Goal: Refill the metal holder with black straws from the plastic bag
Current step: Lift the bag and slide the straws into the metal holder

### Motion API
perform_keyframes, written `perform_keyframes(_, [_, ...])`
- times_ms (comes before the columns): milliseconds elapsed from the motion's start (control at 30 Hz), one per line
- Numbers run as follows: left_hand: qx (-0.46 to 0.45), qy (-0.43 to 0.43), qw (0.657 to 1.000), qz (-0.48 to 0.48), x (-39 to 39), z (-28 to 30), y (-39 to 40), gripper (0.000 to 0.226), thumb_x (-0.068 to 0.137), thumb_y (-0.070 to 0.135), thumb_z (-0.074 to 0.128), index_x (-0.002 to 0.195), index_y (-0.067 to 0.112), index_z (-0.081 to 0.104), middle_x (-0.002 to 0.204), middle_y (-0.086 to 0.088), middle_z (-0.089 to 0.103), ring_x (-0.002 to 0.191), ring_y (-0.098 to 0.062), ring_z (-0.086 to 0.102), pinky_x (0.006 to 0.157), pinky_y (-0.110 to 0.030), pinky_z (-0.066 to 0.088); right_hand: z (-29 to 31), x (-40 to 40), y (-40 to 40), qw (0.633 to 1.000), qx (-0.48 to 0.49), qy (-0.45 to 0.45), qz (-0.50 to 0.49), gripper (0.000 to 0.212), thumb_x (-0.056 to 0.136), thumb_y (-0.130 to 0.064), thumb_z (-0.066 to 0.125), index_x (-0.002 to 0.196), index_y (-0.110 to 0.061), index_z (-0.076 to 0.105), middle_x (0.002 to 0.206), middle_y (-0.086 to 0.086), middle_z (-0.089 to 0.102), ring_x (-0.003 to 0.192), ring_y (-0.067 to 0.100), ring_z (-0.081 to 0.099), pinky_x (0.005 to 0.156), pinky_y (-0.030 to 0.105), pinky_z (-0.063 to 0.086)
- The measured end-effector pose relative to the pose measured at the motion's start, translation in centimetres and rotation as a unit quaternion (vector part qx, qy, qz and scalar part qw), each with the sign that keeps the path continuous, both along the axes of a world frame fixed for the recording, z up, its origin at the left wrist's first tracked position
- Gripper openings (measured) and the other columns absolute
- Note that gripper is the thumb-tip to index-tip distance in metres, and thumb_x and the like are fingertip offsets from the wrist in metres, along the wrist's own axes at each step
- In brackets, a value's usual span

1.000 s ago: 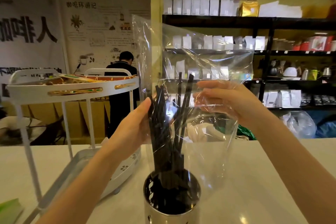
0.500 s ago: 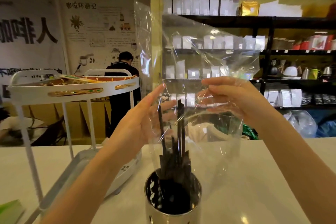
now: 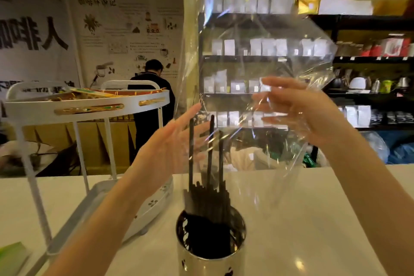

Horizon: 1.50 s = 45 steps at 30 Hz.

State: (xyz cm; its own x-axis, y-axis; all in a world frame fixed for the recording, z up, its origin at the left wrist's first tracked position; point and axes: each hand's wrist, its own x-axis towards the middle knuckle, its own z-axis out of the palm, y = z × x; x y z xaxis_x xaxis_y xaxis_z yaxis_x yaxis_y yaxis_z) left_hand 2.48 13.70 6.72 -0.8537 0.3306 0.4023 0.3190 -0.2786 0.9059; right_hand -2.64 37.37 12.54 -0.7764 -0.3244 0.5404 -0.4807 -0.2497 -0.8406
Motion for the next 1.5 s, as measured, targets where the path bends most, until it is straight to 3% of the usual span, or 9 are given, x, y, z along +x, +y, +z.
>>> perform_keyframes(167, [0.01, -0.069, 0.998, 0.004, -0.4, 0.3, 0.8, 0.118, -0.002, 0.057, 0.081, 0.109, 0.024, 0.055, 0.112, -0.003, 0.06, 0.109, -0.026, 0.057, 0.097, -0.051, 0.038, 0.7, -0.1, -0.5, 0.999, 0.044, 0.022, -0.016, 0.022, 0.087, -0.005, 0.054, 0.085, -0.021, 0.069, 0.072, 0.0, 0.076, 0.069, 0.014, 0.073, 0.057, 0.026, 0.059])
perform_keyframes(333, [0.022, -0.059, 0.998, 0.011, -1.2, -1.1, -0.2, 0.092, 0.017, 0.059, 0.083, 0.103, 0.033, 0.061, 0.105, 0.0, 0.071, 0.101, -0.02, 0.065, 0.082, -0.047, 0.052, 1.1, -0.4, -0.8, 0.999, 0.048, 0.025, -0.005, 0.019, 0.083, -0.007, 0.057, 0.089, -0.02, 0.069, 0.076, 0.002, 0.076, 0.071, 0.015, 0.073, 0.059, 0.027, 0.058])
perform_keyframes(600, [-0.037, -0.069, 0.997, 0.021, -0.4, -1.6, 0.5, 0.11, 0.001, 0.064, 0.078, 0.1, 0.024, 0.054, 0.122, -0.006, 0.057, 0.111, -0.026, 0.057, 0.086, -0.036, 0.048, 2.8, -0.3, -0.6, 0.999, 0.01, 0.034, -0.032, 0.02, 0.088, -0.004, 0.053, 0.091, -0.018, 0.068, 0.071, -0.002, 0.076, 0.07, 0.013, 0.073, 0.059, 0.027, 0.059])
perform_keyframes(733, [-0.091, -0.027, 0.995, 0.027, -1.2, -2.0, 0.0, 0.098, 0.025, 0.072, 0.074, 0.11, 0.028, 0.054, 0.11, 0.003, 0.066, 0.099, -0.016, 0.066, 0.081, -0.029, 0.055, 4.1, -0.2, 0.6, 0.997, -0.046, 0.025, -0.054, 0.02, 0.089, -0.007, 0.052, 0.089, -0.021, 0.067, 0.071, -0.004, 0.076, 0.072, 0.01, 0.073, 0.062, 0.027, 0.059])
perform_keyframes(933, [-0.157, 0.096, 0.962, 0.201, -1.5, 0.9, -0.1, 0.031, 0.081, 0.052, 0.047, 0.106, 0.041, 0.061, 0.107, 0.011, 0.071, 0.103, -0.005, 0.064, 0.091, -0.031, 0.048, 5.3, -0.5, 2.6, 0.987, -0.157, -0.004, -0.023, 0.02, 0.09, -0.004, 0.049, 0.09, -0.017, 0.064, 0.072, 0.002, 0.075, 0.07, 0.013, 0.07, 0.067, 0.027, 0.057])
perform_keyframes(1100, [-0.096, 0.166, 0.941, 0.279, 0.5, 2.7, 2.5, 0.026, 0.09, 0.018, 0.045, 0.11, 0.019, 0.061, 0.094, 0.001, 0.074, 0.087, -0.012, 0.07, 0.086, -0.03, 0.054, 4.4, -1.5, 5.2, 0.982, -0.159, -0.032, -0.097, 0.01, 0.084, -0.014, 0.062, 0.094, -0.012, 0.062, 0.085, 0.005, 0.072, 0.077, 0.015, 0.071, 0.071, 0.029, 0.057])
perform_keyframes(1267, [-0.066, 0.183, 0.957, 0.217, 4.2, 2.0, 6.6, 0.063, 0.084, 0.005, 0.051, 0.127, 0.043, 0.026, 0.079, 0.003, 0.076, 0.07, -0.008, 0.072, 0.062, -0.013, 0.054, 2.1, -2.8, 9.2, 0.968, -0.106, -0.146, -0.178, 0.018, 0.088, -0.027, 0.057, 0.074, -0.016, 0.062, 0.072, -0.002, 0.065, 0.055, 0.008, 0.064, 0.055, 0.021, 0.053])
perform_keyframes(1400, [-0.16, 0.169, 0.962, 0.143, 6.4, 0.0, 9.4, 0.076, 0.085, 0.0, 0.053, 0.115, 0.064, 0.028, 0.089, -0.001, 0.074, 0.071, -0.013, 0.072, 0.067, -0.022, 0.058, -0.4, -3.2, 11.7, 0.933, 0.005, -0.231, -0.277, 0.023, 0.084, -0.034, 0.062, 0.071, -0.016, 0.061, 0.047, -0.007, 0.058, 0.046, 0.008, 0.046, 0.041, 0.016, 0.038])
perform_keyframes(1500, [-0.252, 0.124, 0.957, 0.075, 7.1, -2.0, 11.1, 0.057, 0.088, 0.001, 0.05, 0.11, 0.053, 0.047, 0.098, 0.003, 0.067, 0.077, -0.007, 0.071, 0.073, -0.022, 0.057, -2.5, -3.7, 12.8, 0.905, 0.101, -0.238, -0.339, 0.024, 0.079, -0.038, 0.068, 0.073, -0.015, 0.063, 0.059, -0.002, 0.053, 0.032, 0.005, 0.039, 0.03, 0.011, 0.028])
